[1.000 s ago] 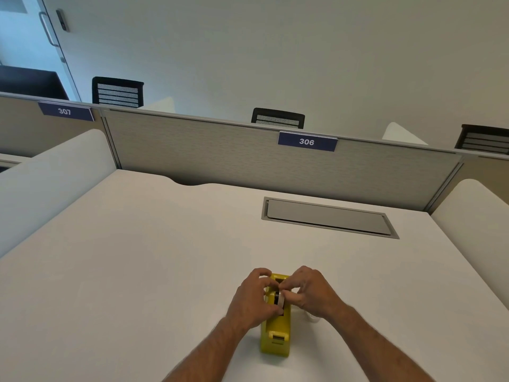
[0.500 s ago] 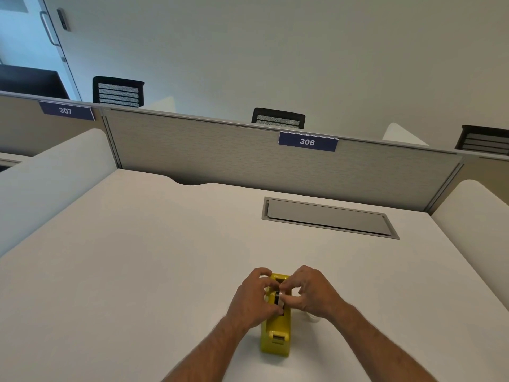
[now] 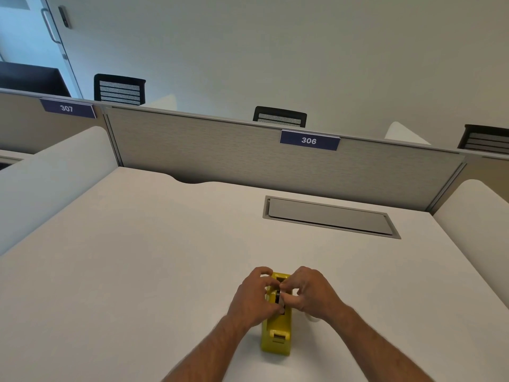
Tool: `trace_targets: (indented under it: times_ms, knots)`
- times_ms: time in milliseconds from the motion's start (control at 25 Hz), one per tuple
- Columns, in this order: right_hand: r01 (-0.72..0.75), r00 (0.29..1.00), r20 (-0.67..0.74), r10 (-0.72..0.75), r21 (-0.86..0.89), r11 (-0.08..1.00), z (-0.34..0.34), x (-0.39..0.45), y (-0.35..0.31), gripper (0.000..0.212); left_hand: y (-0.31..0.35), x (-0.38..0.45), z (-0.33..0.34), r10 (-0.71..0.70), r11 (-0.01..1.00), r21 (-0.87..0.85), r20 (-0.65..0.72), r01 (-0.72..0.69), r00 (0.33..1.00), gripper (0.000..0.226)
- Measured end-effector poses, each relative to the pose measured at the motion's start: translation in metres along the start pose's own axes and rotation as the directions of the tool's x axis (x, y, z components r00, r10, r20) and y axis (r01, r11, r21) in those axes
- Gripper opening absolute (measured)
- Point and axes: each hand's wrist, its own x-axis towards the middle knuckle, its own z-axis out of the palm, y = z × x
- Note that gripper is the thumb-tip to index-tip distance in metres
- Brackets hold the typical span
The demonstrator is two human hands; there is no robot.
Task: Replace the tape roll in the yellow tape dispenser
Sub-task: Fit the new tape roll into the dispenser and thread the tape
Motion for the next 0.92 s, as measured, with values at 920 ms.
trace_targets:
  times_ms: [920]
  knots:
    - [-0.022,1.000,0.001,0.022,0.028,0.999,-0.0016,-0.0017,0.0020,0.023,0.0038,-0.0015,-0.0021,-0.017,1.000,0.018,0.008,0.017,1.000,0.059]
